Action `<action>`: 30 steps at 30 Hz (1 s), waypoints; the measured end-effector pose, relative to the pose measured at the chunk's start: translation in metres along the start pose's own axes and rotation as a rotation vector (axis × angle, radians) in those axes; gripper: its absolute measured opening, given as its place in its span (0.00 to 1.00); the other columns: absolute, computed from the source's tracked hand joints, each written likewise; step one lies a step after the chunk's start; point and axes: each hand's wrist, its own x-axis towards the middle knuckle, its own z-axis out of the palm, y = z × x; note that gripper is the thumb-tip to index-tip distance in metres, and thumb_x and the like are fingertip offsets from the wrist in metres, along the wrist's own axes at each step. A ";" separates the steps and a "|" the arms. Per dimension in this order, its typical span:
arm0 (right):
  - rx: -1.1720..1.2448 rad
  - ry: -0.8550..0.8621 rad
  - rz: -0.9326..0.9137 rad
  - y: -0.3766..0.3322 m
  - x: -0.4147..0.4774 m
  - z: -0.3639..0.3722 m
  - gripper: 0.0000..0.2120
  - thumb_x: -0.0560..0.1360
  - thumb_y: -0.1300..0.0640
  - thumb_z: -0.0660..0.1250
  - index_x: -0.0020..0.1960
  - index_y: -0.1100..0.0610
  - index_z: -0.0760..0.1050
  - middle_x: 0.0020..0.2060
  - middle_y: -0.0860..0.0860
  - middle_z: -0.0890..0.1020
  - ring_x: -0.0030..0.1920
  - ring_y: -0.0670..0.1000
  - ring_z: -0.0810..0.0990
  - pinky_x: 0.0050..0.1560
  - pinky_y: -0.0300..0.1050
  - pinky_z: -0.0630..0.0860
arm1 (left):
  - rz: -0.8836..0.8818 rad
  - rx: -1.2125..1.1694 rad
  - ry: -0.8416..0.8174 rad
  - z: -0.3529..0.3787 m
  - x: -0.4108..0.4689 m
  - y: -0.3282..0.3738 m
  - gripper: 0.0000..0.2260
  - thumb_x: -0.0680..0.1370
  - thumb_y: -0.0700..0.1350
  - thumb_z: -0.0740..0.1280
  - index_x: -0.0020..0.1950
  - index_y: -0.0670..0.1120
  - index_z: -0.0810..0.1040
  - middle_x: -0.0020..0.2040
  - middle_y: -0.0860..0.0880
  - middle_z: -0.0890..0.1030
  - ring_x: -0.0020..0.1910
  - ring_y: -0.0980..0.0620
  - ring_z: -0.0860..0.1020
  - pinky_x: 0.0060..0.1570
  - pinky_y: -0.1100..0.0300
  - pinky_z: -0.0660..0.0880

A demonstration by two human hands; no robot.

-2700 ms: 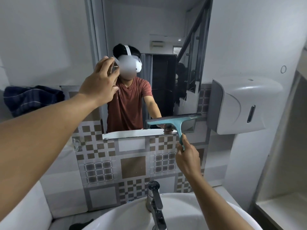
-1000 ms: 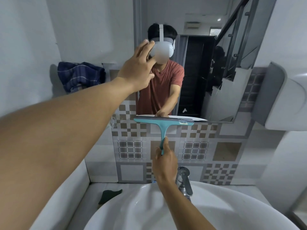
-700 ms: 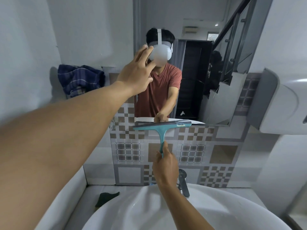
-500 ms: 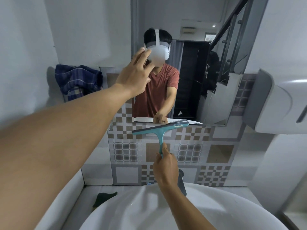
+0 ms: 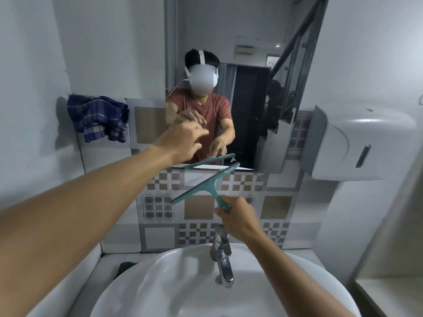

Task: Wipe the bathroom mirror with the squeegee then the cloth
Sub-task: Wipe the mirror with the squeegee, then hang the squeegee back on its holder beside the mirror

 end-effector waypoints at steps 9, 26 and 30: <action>-0.233 -0.192 -0.109 -0.029 -0.010 -0.115 0.12 0.76 0.55 0.73 0.59 0.54 0.83 0.31 0.51 0.79 0.25 0.46 0.75 0.29 0.38 0.76 | -0.015 -0.303 -0.265 -0.002 -0.053 0.091 0.17 0.75 0.45 0.74 0.64 0.50 0.82 0.59 0.51 0.84 0.58 0.53 0.80 0.55 0.64 0.71; 0.239 -0.151 -0.170 -0.054 -0.019 -0.184 0.13 0.70 0.68 0.77 0.54 0.62 0.83 0.43 0.58 0.87 0.42 0.56 0.88 0.43 0.43 0.84 | -0.212 -0.420 -0.087 -0.024 -0.064 0.119 0.17 0.73 0.44 0.76 0.62 0.49 0.83 0.55 0.53 0.85 0.51 0.56 0.82 0.54 0.65 0.76; 0.383 -0.082 -0.232 -0.062 -0.014 -0.171 0.13 0.72 0.70 0.75 0.55 0.61 0.81 0.45 0.60 0.86 0.44 0.57 0.88 0.47 0.48 0.85 | -0.281 -0.629 -0.062 -0.032 -0.060 0.123 0.15 0.75 0.45 0.75 0.61 0.50 0.83 0.51 0.56 0.86 0.49 0.62 0.82 0.55 0.61 0.79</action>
